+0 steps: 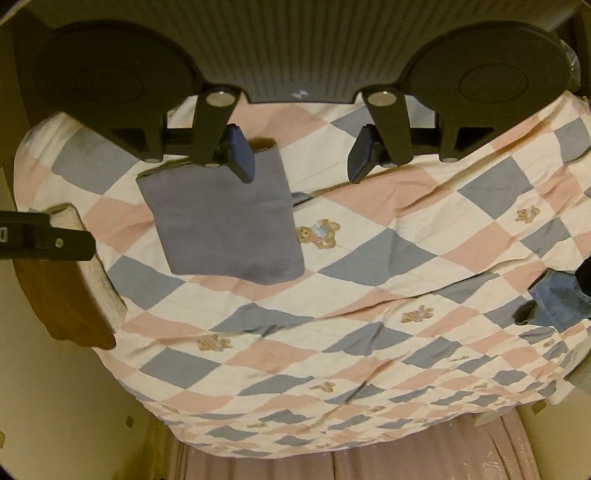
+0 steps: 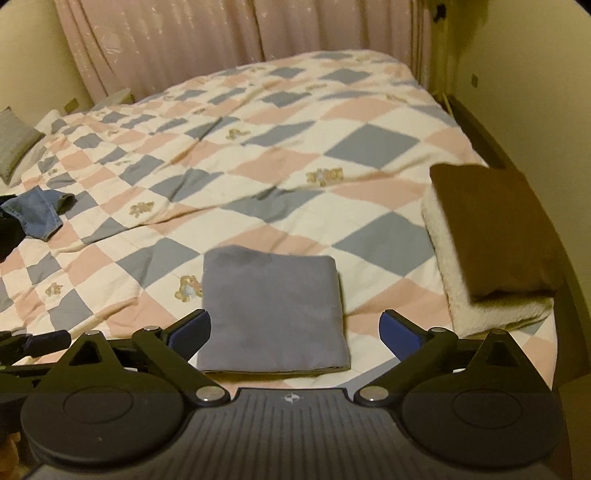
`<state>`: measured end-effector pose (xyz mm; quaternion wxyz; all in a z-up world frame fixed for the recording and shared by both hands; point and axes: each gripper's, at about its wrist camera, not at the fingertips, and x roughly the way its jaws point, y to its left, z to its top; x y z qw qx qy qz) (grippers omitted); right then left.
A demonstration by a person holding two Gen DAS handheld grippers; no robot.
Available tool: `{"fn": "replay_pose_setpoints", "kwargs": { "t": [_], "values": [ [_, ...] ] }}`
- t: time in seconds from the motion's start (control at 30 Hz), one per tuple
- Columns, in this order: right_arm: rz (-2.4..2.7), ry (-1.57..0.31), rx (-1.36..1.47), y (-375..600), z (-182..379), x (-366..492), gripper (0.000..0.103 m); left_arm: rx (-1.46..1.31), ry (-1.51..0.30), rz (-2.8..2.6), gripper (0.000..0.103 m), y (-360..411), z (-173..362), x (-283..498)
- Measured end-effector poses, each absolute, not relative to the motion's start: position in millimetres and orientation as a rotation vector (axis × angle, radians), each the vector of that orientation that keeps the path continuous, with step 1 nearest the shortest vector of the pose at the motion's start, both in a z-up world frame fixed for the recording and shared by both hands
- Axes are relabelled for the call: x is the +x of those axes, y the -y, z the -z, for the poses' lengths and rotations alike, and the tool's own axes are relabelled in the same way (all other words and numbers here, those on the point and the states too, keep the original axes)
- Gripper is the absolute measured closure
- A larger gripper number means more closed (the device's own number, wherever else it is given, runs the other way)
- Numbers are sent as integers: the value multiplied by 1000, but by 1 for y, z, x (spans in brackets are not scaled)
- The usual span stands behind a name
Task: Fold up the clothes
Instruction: 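Pull both open tools back from the square grey bundle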
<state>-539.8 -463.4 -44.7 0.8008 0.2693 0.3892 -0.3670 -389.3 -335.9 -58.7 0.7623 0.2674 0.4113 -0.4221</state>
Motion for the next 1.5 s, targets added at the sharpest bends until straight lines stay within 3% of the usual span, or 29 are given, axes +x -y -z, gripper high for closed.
{"fn": "replay_pose_setpoints", "kwargs": {
  "t": [0.53, 1.5],
  "values": [
    [742, -894, 531, 447, 38, -539, 3, 554, -889, 888, 43, 318, 39, -391],
    [753, -1036, 621, 478, 95, -572, 3, 652, -1012, 856, 37, 352, 82, -402]
  ]
}}
